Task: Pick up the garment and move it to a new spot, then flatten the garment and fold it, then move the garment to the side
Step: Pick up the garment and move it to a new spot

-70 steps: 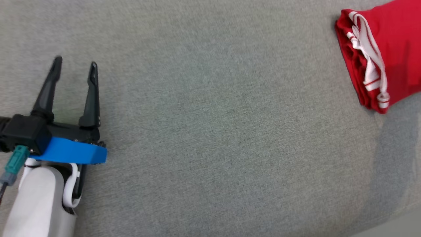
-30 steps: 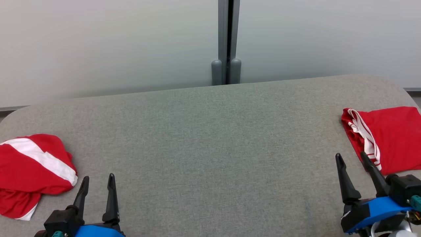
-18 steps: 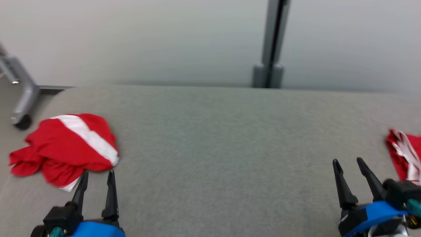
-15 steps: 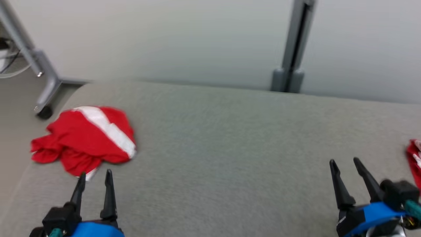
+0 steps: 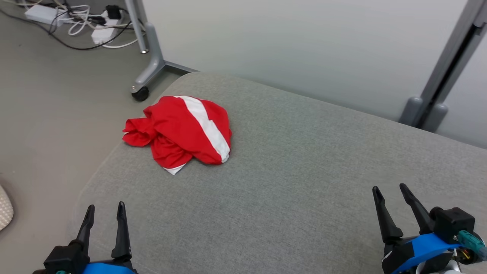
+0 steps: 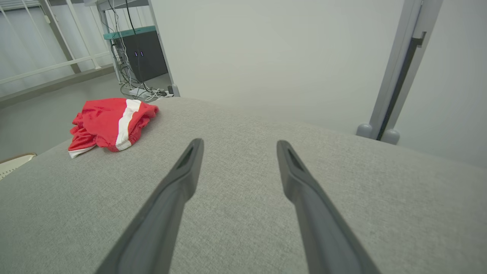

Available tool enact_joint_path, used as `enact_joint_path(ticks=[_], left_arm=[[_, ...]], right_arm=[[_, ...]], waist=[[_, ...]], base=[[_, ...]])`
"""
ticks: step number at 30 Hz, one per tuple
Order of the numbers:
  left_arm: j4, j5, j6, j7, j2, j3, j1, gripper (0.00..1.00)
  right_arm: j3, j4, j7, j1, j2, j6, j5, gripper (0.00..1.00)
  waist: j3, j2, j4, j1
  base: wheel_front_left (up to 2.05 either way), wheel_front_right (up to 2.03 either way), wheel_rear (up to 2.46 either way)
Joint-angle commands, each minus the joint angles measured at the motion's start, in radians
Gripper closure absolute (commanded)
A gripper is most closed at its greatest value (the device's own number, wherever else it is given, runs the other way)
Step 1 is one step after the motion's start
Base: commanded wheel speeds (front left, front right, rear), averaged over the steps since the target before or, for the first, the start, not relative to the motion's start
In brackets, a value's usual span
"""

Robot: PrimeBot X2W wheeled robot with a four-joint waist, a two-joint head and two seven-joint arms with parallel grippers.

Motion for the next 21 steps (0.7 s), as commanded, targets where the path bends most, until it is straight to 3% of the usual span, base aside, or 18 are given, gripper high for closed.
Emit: enact_joint_path(ticks=[1, 12, 21], left_arm=[[-0.006, -0.003, 0.006, -0.003, 0.002, 0.004, 0.013, 0.00], [-0.026, -0.014, 0.028, 0.006, -0.002, 0.001, 0.015, 0.00], [-0.065, -0.061, 0.069, 0.087, 0.021, 0.061, -0.131, 0.00]], right_arm=[[0.001, 0.002, -0.002, -0.005, -0.003, 0.000, 0.004, 0.00], [0.016, -0.002, 0.012, -0.021, -0.008, 0.000, 0.010, 0.00], [-0.004, -0.039, 0.034, -0.029, -0.015, 0.000, -0.005, 0.00]], waist=[[0.007, 0.0000, 0.015, 0.0000], [0.023, 0.0000, -0.010, 0.0000], [0.079, 0.0000, -0.039, 0.0000]], base=[[0.00, 0.00, 0.00], [0.00, 0.00, 0.00], [0.00, 0.00, 0.00]])
